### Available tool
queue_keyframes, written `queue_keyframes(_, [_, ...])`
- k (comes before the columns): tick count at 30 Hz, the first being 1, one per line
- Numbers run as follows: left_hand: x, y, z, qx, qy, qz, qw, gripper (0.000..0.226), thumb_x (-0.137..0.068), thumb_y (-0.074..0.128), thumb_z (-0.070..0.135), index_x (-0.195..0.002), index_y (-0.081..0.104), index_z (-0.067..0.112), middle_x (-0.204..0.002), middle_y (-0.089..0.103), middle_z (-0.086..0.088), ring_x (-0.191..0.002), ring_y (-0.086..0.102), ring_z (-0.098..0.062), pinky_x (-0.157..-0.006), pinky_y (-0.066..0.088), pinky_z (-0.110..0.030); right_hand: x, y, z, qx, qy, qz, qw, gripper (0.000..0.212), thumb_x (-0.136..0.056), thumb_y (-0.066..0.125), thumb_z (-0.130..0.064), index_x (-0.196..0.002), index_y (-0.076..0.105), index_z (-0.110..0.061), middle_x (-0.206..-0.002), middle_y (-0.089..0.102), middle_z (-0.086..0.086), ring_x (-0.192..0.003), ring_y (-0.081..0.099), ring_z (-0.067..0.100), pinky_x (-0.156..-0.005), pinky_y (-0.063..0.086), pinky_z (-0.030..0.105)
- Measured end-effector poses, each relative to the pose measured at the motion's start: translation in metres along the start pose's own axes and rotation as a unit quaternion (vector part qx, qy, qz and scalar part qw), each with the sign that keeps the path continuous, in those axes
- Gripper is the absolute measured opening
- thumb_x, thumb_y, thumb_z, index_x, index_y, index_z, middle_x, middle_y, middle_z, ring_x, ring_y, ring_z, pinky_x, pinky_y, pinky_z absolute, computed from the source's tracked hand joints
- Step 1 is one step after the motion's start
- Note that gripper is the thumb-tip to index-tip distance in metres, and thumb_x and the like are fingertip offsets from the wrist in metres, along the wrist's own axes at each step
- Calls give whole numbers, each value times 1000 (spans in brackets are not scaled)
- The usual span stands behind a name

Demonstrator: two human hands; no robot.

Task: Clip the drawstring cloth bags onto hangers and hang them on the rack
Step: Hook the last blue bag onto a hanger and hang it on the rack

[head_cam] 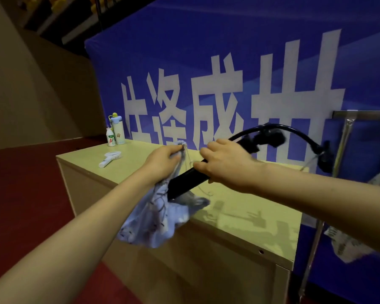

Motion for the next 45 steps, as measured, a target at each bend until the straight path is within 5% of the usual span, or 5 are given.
queue_keyframes(9, [3, -5, 5, 236, -34, 19, 971, 41, -99, 39, 8, -138, 47, 15, -140, 50, -14, -121, 53, -31, -97, 47, -38, -50, 35, -75, -29, -136, 18, 990, 36, -20, 91, -40, -31, 59, -28, -40, 56, -13, -48, 58, 11, -65, 34, 23])
queue_keyframes(16, [8, -1, -11, 344, -81, 27, 935, 39, -99, 36, 4, -137, 45, 6, -138, 49, -10, -112, 51, -17, -76, 47, -13, -36, 1, -87, -29, -134, -31, 990, 24, -94, 46, -18, -105, 67, -16, -112, 65, 5, -105, 54, 26, -90, 42, 37])
queue_keyframes(23, [6, 12, 11, 441, -82, 3, 894, 37, -100, 36, 5, -134, 50, 8, -119, 59, -5, -99, 62, -16, -75, 56, -18, -30, -25, -22, -128, 11, 26, 991, 19, -89, 50, -10, -103, 63, -11, -95, 63, 5, -81, 57, 25, -67, 43, 35])
queue_keyframes(29, [-2, -2, 26, 420, -51, 11, 906, 40, -99, 32, 0, -135, 47, 3, -142, 48, -12, -127, 47, -16, -108, 34, -22, -14, 34, 84, -371, 299, -20, 879, 43, -89, 58, -38, -122, 50, -10, -121, 58, 9, -102, 57, 23, -84, 49, 34])
queue_keyframes(45, [1, 22, 66, 456, -26, -61, 887, 34, -97, 47, 20, -126, 59, 8, -123, 64, -5, -113, 60, -17, -99, 48, -31, 56, 61, 126, -733, 293, -59, 611, 24, -98, 44, -19, -80, 56, -11, -56, 46, -4, -49, 47, 8, -62, 48, 25])
Point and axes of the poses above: each hand's wrist, its own x-axis away from the middle knuckle, its own y-axis out of the palm, z = x × y, the point moved 9 cm from there along -x, towards the middle knuckle
